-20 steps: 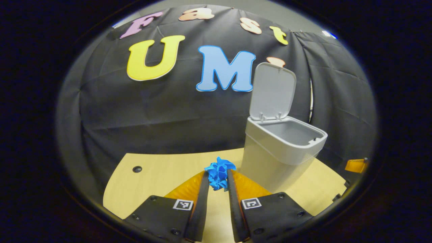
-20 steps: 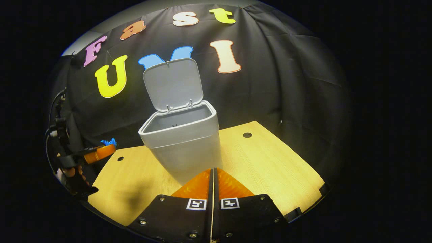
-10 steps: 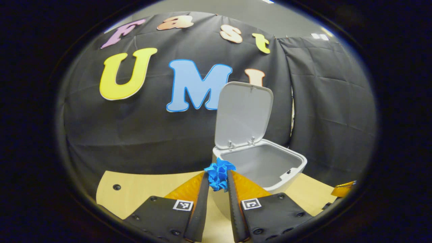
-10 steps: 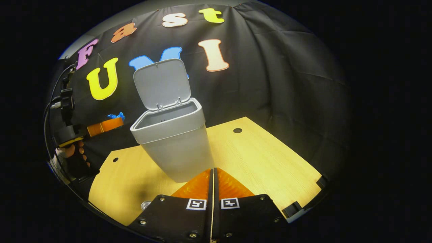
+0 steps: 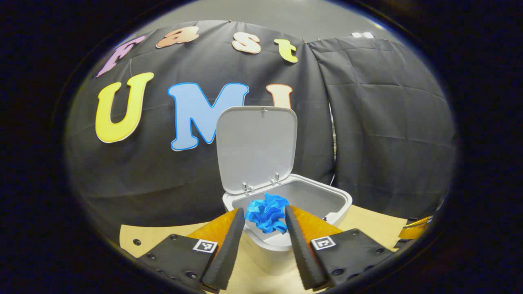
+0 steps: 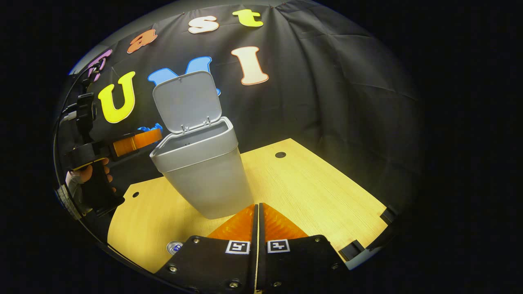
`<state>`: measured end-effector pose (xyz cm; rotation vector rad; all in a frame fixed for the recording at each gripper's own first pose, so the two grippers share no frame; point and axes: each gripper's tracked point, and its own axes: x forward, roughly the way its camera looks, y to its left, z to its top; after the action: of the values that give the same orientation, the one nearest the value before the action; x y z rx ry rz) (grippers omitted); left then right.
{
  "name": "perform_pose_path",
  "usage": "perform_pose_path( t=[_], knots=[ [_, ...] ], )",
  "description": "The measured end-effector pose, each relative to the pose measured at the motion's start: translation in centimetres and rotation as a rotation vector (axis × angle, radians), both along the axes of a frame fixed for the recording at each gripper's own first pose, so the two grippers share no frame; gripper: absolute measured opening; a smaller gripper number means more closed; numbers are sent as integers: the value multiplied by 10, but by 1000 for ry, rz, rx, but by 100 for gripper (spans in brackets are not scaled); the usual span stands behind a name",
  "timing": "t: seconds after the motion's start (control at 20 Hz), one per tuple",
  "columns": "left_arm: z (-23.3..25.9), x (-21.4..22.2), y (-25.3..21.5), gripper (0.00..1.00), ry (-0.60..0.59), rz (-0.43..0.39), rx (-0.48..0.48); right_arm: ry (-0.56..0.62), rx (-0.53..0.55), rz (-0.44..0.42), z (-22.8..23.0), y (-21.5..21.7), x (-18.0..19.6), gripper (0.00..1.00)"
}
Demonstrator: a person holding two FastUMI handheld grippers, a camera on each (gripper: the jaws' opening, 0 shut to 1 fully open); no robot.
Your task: Press the lid of the desktop garbage bin to open it, pick up the crumpled paper on the desktop and throw it into the bin, then pick up the pop can on the desktop and drop it into the bin, and finally close the garbage bin lid.
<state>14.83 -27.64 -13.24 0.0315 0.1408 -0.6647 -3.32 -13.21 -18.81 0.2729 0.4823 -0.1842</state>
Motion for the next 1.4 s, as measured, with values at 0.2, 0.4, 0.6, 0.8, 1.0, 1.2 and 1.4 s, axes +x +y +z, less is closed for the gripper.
perform_pose_path(
  t=[0.2, 0.4, 0.6, 0.8, 1.0, 1.2, 1.4],
  knots=[
    [-1, 1, 4, 86, 11, 13, -3, 5, 4, 7, -1, 2, 0, 1],
    [-2, 2, 14, 91, 17, 33, -6, 6, 4, 27, -2, 4, 1, 1],
    [-2, 2, 23, 91, 21, 53, -8, 8, 3, 55, -2, 5, 1, 2],
    [-1, 0, 34, 91, 24, 75, -12, 17, 6, 93, -3, 9, 1, 2],
    [-2, -2, 48, 90, 31, 103, -17, 27, 13, 135, -2, 19, 7, 1],
    [-4, -1, 63, 90, 37, 137, -24, 32, 53, 193, 2, 45, 22, 6],
    [-5, -3, 78, 85, 44, 173, -32, 46, 62, 261, -5, 66, 22, 24]
  ],
)
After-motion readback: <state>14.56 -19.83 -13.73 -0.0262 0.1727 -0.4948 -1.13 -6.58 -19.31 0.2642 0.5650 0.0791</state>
